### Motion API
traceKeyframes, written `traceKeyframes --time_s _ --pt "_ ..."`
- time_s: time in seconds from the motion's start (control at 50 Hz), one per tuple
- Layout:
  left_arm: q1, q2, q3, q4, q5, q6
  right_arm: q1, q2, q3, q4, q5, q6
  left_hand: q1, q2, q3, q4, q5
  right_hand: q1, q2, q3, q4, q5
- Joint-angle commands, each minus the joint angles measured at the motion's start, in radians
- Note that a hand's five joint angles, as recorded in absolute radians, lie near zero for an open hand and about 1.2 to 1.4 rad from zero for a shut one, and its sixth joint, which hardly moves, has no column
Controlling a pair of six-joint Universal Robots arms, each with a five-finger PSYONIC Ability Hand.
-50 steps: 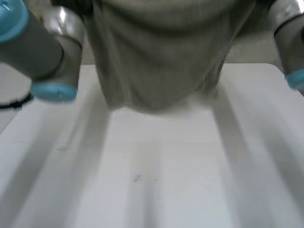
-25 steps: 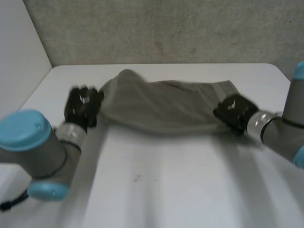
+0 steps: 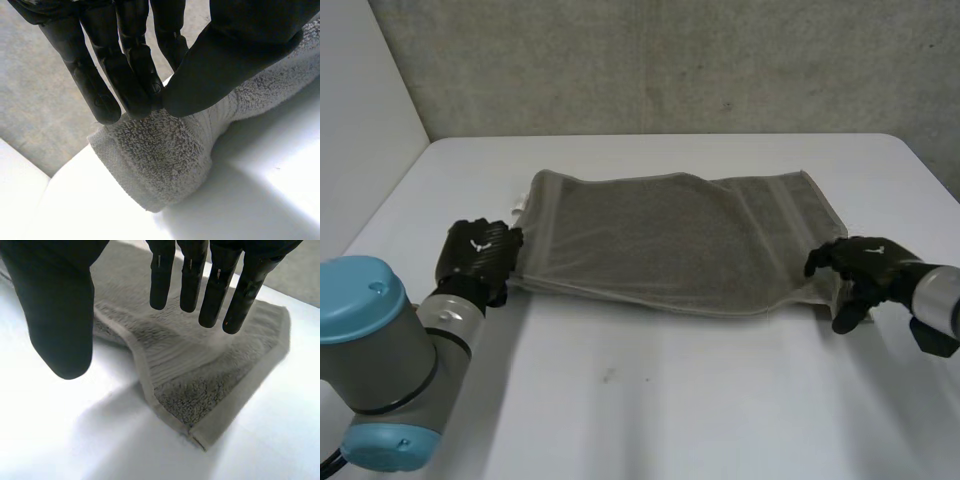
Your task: Fold the towel.
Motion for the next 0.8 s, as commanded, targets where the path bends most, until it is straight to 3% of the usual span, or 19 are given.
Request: traceKeyframes --time_s 0.02,0.34,0.8 --pt "0.053 0.039 -0.002 0.002 -0.026 0.002 -0.119 -0.035 0.054 -0.008 -0.109 0.02 0.208 0.178 0.182 0.179 0.184 0.068 0.023 0.03 0.036 0.04" --pt "0.101 0.04 -0.008 -0.001 -0.019 0.002 -0.12 0.058 0.04 -0.011 -0.109 -0.258 0.208 0.178 0.182 0.179 0.184 0.286 0.24 0.247 0.253 0.257" --pt "0.081 0.024 -0.017 -0.001 -0.017 0.002 -0.087 0.133 0.045 -0.13 -0.097 -0.256 0.208 0.178 0.182 0.179 0.184 0.347 0.302 0.309 0.315 0.318"
